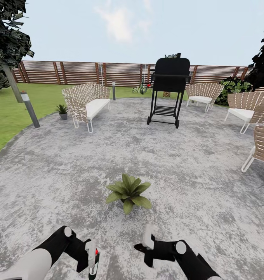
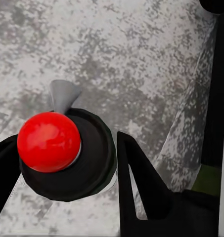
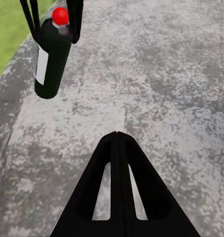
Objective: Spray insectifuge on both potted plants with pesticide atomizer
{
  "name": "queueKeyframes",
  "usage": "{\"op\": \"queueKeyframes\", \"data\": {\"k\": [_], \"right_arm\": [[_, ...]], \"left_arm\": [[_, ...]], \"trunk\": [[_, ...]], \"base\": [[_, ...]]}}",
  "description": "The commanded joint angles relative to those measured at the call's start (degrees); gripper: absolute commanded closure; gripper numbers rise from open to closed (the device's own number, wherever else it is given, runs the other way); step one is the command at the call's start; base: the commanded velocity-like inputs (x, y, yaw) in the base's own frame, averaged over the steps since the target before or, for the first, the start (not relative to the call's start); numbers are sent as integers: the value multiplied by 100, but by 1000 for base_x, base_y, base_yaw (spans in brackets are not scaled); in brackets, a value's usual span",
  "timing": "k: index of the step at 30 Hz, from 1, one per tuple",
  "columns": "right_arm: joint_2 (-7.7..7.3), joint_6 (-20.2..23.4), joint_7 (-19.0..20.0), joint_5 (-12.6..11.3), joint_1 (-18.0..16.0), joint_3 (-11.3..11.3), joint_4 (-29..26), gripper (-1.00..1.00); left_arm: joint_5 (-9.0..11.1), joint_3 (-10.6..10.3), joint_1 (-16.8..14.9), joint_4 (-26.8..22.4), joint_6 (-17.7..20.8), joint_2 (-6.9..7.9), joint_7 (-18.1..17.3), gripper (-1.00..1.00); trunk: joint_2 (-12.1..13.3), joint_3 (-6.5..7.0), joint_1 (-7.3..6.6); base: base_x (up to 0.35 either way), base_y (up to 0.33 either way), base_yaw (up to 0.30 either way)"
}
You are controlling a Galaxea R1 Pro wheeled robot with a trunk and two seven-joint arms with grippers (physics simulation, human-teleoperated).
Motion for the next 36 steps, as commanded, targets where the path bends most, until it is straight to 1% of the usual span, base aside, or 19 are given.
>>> {"op": "queueKeyframes", "data": {"k": [1, 3, 4, 6, 8, 10, 13, 18, 21, 23, 26, 32, 36], "right_arm": [[54, -26, 31, 164, -26, -6, -7, 100], [159, -24, 64, 397, -58, -6, -7, 100], [218, -23, 79, 536, -75, -8, -9, 100], [265, -23, 84, 609, -85, -12, -14, 100], [278, -23, 85, 627, -88, -14, -18, 100], [283, -28, 85, 632, -89, -14, -19, 100], [284, -31, 88, 635, -89, -15, -19, 100], [285, -31, 93, 628, -89, -15, -19, 100], [285, -31, 93, 627, -89, -15, -21, 100], [285, -31, 94, 623, -89, -15, -25, 100], [285, -31, 94, 619, -89, -15, -25, 100], [285, -31, 94, 615, -89, -15, -28, 100], [285, -31, 94, 609, -89, -15, -28, 100]], "left_arm": [[-79, 44, -4, -4, -62, -51, -15, 100], [-109, 40, -5, -5, -68, -144, -17, 100], [-151, 27, -6, -5, -78, -234, -20, 100], [-220, -86, -6, -5, -91, -337, -16, 100], [-242, -193, -11, -7, -106, -393, -15, 100], [-246, -232, -13, -12, -120, -434, -15, 100], [-242, -241, -15, -12, -138, -489, -7, 100], [-236, -244, -15, -13, -146, -682, 36, 100], [-225, -244, -15, -13, -146, -752, 90, 100], [-216, -238, -9, -14, -150, -777, 191, 100], [-207, -236, -3, -14, -152, -814, 251, 100], [-189, -235, 1, -14, -152, -906, 275, 100], [-176, -235, 2, -14, -152, -935, 280, 100]], "trunk": [[-2, -5, -1], [-2, -5, -1], [-2, -5, -1], [-2, -5, -1], [-2, -5, -1], [-2, -5, -1], [-2, -5, -1], [-2, -5, -1], [-2, -5, -1], [-2, -5, -1], [-2, -5, -1], [-2, -5, -1], [-2, -5, -1]], "base": [[0, 0, 0], [0, 0, 0], [0, 0, 0], [0, 0, 0], [0, 0, 0], [0, 0, 0], [0, 0, 0], [0, 0, 0], [0, 0, 0], [0, 0, 0], [0, 0, 0], [0, 0, 0], [0, 0, 0]]}}
